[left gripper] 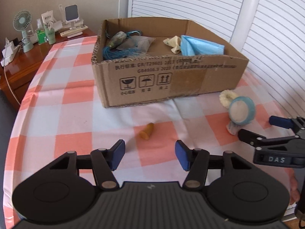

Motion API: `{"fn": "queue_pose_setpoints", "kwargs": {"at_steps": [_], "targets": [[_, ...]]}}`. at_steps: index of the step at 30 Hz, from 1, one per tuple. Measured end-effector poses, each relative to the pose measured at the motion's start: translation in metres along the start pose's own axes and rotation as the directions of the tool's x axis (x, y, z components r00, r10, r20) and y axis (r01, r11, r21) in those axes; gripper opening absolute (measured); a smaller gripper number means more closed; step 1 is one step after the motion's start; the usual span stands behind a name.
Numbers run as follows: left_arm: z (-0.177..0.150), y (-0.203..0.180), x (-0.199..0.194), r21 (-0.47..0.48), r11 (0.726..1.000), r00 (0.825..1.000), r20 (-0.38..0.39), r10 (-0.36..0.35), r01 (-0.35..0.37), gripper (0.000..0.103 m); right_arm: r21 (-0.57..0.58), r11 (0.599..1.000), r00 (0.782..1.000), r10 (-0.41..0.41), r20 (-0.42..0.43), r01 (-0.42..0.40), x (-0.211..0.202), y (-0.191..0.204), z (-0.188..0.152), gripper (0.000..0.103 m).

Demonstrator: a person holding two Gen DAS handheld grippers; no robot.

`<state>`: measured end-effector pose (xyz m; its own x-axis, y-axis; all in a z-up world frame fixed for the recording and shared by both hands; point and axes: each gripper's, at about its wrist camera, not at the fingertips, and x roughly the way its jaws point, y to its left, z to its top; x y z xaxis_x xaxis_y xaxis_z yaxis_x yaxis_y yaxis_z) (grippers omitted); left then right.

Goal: Organize soft objects
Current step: 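Grasp the orange earplug with the left tool while the right tool grasps the blue-white plush toy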

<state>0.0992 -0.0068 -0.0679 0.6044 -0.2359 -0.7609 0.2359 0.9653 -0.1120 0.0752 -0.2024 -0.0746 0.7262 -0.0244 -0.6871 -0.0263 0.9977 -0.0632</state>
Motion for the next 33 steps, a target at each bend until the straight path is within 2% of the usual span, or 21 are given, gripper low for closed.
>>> {"fn": "queue_pose_setpoints", "kwargs": {"at_steps": [5, 11, 17, 25, 29, 33], "targets": [[0.005, -0.007, 0.009, 0.013, 1.000, 1.000, 0.008, -0.022, 0.022, 0.057, 0.002, 1.000, 1.000, -0.004, 0.006, 0.004, -0.001, 0.000, -0.001, 0.103], [0.016, -0.003, 0.017, -0.031, 0.995, 0.995, 0.017, -0.096, 0.096, 0.057, 0.001, 1.000, 1.000, -0.001, 0.006, 0.001, -0.001, 0.000, -0.002, 0.103], [0.022, -0.012, 0.026, 0.006, 0.998, 0.998, 0.034, -0.058, 0.058, 0.056, -0.001, 1.000, 1.000, -0.001, 0.008, 0.001, -0.001, 0.000, -0.002, 0.103], [0.012, -0.016, 0.023, 0.064, 0.997, 0.996, 0.084, 0.032, -0.037, 0.024, -0.004, 1.000, 1.000, 0.000, 0.008, 0.000, -0.002, 0.000, -0.002, 0.103], [0.012, -0.013, 0.021, 0.059, 0.998, 0.996, 0.088, 0.027, -0.032, 0.021, -0.013, 1.000, 1.000, 0.013, 0.006, -0.013, -0.003, 0.002, 0.000, 0.103], [0.012, -0.012, 0.022, 0.057, 0.998, 0.996, 0.090, 0.023, -0.028, 0.021, -0.036, 0.998, 0.997, 0.056, 0.054, -0.054, -0.010, 0.008, 0.004, 0.101]]}}
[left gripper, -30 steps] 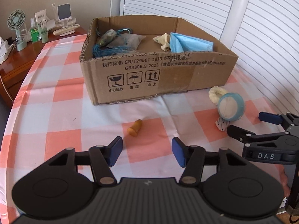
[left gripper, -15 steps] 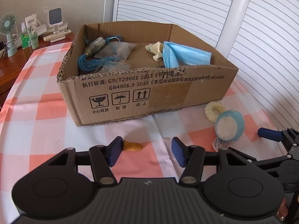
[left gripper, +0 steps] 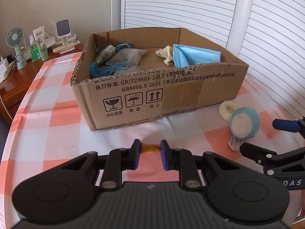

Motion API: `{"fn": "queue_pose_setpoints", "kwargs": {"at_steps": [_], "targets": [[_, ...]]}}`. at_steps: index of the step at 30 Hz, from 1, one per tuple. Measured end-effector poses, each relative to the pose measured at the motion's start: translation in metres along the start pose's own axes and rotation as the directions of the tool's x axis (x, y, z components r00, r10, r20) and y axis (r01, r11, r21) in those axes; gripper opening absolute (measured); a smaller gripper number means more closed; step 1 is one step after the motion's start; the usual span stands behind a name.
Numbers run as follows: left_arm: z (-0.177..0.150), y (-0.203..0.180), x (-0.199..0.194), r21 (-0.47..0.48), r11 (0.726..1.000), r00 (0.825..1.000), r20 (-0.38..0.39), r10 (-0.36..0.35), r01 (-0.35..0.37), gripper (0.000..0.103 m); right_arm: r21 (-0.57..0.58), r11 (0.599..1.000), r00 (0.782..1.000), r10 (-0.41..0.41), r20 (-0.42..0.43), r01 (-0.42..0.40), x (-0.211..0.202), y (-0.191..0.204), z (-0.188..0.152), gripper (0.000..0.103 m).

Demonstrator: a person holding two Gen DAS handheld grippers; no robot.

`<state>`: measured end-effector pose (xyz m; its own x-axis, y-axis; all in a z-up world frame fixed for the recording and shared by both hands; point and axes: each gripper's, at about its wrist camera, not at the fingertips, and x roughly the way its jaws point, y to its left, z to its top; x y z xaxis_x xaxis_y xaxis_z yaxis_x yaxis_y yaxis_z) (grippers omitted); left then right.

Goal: Organize soft objects
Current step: 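Grasp the orange earplug with the left tool while the right tool grasps the blue-white plush toy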

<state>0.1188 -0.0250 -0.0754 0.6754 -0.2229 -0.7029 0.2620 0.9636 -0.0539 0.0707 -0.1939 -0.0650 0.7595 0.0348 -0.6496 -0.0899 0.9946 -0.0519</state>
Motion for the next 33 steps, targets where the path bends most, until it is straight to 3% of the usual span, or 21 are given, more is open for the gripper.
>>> {"fn": "queue_pose_setpoints", "kwargs": {"at_steps": [11, 15, 33], "targets": [[-0.001, 0.001, 0.000, -0.003, 1.000, 1.000, 0.001, -0.009, 0.009, 0.021, -0.068, 0.997, 0.999, 0.041, 0.034, -0.038, 0.008, 0.021, 0.018, 0.079], [0.000, 0.001, 0.000, -0.003, 1.000, 1.000, 0.001, -0.009, 0.009, 0.021, -0.076, 0.997, 0.999, 0.036, 0.027, -0.034, 0.011, 0.021, 0.019, 0.063], [0.000, -0.001, 0.000, 0.040, 0.999, 1.000, -0.009, -0.008, 0.009, 0.021, -0.090, 0.995, 0.999, 0.046, 0.029, -0.043, 0.003, 0.019, 0.021, 0.061]]}}
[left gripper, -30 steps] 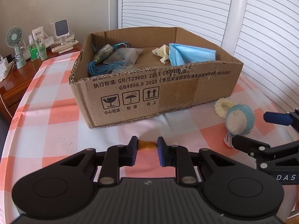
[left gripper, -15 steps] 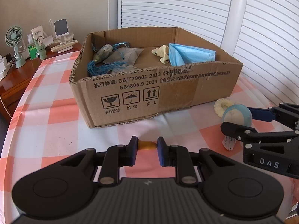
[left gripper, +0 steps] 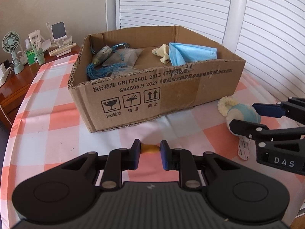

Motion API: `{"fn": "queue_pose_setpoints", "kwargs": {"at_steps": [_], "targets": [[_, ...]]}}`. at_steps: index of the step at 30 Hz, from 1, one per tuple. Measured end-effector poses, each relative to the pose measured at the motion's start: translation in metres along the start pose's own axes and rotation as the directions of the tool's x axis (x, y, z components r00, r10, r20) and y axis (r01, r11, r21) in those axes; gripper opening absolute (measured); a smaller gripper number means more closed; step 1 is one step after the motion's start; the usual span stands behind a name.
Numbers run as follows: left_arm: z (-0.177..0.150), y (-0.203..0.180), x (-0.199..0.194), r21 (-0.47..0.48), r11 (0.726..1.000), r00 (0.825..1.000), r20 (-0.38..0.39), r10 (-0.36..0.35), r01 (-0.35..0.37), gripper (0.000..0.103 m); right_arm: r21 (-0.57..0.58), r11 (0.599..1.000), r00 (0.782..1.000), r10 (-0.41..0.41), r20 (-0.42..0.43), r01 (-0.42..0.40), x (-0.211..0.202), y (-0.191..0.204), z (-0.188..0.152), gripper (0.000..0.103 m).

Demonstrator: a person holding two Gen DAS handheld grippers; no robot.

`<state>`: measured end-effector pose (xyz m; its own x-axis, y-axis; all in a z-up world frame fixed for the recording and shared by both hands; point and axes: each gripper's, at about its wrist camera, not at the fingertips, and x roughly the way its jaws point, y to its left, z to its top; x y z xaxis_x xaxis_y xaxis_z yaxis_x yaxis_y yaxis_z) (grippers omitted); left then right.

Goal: Organize soft objects
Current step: 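Grasp the orange earplug with the left tool while the right tool grasps the blue-white plush toy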

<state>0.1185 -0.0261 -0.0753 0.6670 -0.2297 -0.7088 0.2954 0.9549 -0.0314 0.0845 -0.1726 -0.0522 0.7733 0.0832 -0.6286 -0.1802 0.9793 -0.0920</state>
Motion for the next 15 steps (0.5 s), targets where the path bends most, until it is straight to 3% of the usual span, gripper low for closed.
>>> {"fn": "queue_pose_setpoints", "kwargs": {"at_steps": [10, 15], "targets": [[0.000, 0.001, 0.000, -0.002, 1.000, 1.000, 0.000, -0.004, 0.004, 0.021, -0.033, 0.999, 1.000, -0.017, -0.020, 0.016, 0.009, 0.005, -0.002, 0.065], [0.000, 0.001, 0.000, 0.004, 1.000, 1.000, -0.001, -0.004, 0.004, 0.021, -0.067, 0.997, 0.999, -0.025, -0.031, 0.023, 0.011, 0.008, -0.002, 0.057]]}}
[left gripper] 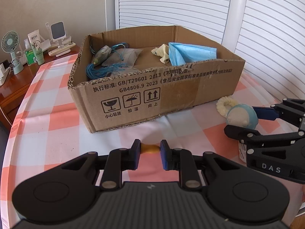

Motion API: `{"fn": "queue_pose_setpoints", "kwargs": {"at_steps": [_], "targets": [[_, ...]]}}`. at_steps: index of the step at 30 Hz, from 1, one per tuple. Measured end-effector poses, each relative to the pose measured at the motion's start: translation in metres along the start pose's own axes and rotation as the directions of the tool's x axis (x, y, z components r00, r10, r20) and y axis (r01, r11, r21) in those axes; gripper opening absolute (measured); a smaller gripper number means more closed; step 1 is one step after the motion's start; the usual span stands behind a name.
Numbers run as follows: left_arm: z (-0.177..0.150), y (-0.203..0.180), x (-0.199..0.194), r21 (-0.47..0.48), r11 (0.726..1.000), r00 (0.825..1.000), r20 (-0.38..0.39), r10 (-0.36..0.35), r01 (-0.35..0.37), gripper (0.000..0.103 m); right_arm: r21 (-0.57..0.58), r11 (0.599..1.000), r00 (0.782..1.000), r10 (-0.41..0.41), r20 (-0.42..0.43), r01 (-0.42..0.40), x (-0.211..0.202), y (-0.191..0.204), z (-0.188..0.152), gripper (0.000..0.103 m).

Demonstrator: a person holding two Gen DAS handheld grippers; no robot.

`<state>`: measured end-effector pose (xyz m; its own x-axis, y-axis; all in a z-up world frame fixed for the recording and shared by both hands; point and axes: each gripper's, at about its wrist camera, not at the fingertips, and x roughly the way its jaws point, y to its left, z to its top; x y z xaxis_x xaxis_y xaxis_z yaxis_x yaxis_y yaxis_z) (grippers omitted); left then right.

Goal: Organize soft objects
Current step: 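Grasp the orange earplug with the left tool while the right tool grasps the blue-white plush toy, then lower the orange earplug into the box and open the left tool while the right tool carries the plush toy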

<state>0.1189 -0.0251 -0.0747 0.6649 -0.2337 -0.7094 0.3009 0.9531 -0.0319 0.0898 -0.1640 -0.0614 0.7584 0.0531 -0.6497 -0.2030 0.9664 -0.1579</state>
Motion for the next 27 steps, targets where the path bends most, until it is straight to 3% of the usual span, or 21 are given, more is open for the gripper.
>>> {"fn": "queue_pose_setpoints", "kwargs": {"at_steps": [9, 17, 21, 27], "targets": [[0.006, -0.001, -0.012, 0.057, 0.998, 0.999, 0.003, -0.034, 0.033, 0.020, -0.012, 0.999, 0.999, 0.036, 0.017, -0.035, -0.016, -0.009, 0.006, 0.055], [0.022, 0.006, -0.045, 0.116, 0.987, 0.994, -0.020, -0.105, 0.107, 0.020, -0.046, 0.994, 0.994, 0.102, 0.042, -0.101, -0.044, -0.021, 0.018, 0.055], [0.041, 0.009, -0.065, 0.142, 0.980, 0.990, -0.006, -0.138, 0.137, 0.020, -0.063, 0.990, 0.990, 0.128, 0.056, -0.125, -0.057, -0.027, 0.026, 0.055], [0.086, 0.009, -0.077, 0.184, 0.975, 0.987, 0.073, -0.142, 0.127, 0.020, -0.079, 0.988, 0.985, 0.140, 0.096, -0.133, -0.072, -0.035, 0.041, 0.055]]}}
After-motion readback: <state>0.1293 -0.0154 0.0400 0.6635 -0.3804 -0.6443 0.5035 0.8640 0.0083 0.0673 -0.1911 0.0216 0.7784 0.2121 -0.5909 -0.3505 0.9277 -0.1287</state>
